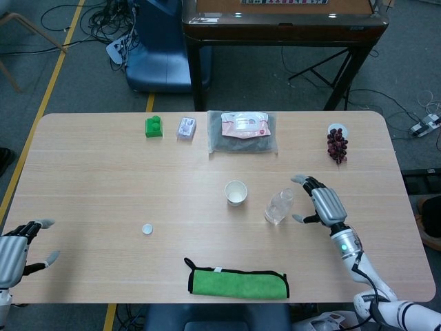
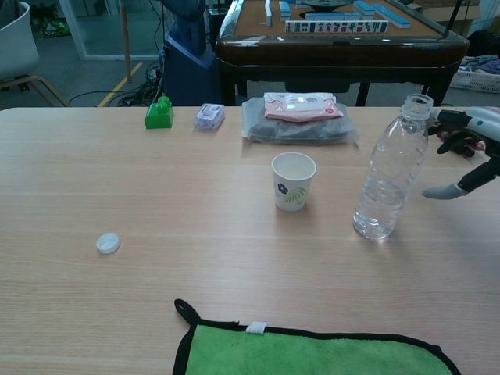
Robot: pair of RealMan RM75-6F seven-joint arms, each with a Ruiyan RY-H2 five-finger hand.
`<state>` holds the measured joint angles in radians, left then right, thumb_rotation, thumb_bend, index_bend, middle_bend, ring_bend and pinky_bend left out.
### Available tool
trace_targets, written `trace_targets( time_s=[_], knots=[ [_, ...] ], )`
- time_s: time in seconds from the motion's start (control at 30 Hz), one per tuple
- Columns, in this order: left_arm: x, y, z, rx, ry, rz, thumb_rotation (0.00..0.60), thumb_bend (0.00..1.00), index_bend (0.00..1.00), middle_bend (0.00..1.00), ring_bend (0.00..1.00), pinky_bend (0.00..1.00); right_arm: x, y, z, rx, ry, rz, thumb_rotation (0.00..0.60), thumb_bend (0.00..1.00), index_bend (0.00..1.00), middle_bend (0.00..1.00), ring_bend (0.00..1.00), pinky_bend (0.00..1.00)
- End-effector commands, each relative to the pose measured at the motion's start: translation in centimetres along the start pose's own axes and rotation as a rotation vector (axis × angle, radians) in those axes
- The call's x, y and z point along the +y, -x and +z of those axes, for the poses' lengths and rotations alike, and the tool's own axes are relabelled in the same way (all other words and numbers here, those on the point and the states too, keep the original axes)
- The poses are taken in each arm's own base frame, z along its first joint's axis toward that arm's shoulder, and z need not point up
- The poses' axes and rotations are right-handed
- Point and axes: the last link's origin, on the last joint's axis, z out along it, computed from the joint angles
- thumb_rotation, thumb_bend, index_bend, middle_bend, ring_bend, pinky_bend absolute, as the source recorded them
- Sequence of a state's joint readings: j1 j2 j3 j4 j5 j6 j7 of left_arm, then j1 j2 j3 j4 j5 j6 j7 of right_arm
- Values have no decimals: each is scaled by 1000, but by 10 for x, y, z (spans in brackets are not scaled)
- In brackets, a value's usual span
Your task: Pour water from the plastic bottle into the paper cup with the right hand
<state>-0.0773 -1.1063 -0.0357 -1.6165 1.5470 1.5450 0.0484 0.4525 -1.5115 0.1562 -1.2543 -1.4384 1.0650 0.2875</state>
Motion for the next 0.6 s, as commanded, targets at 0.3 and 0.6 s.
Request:
trace_targets(
  time_s=[0.3,0.6],
  knots=[
    [-1,-3,-1,4,-8,-3,600,152,326,385,443,612,-17,24,18,-73,-47,30,600,0,179,146,122,264],
    [-1,-6,-2,11,-10,-10,600,152,329,385,443,612,-22,39,27,-114,-61,66,600,0,179,175,122,267]
  ],
)
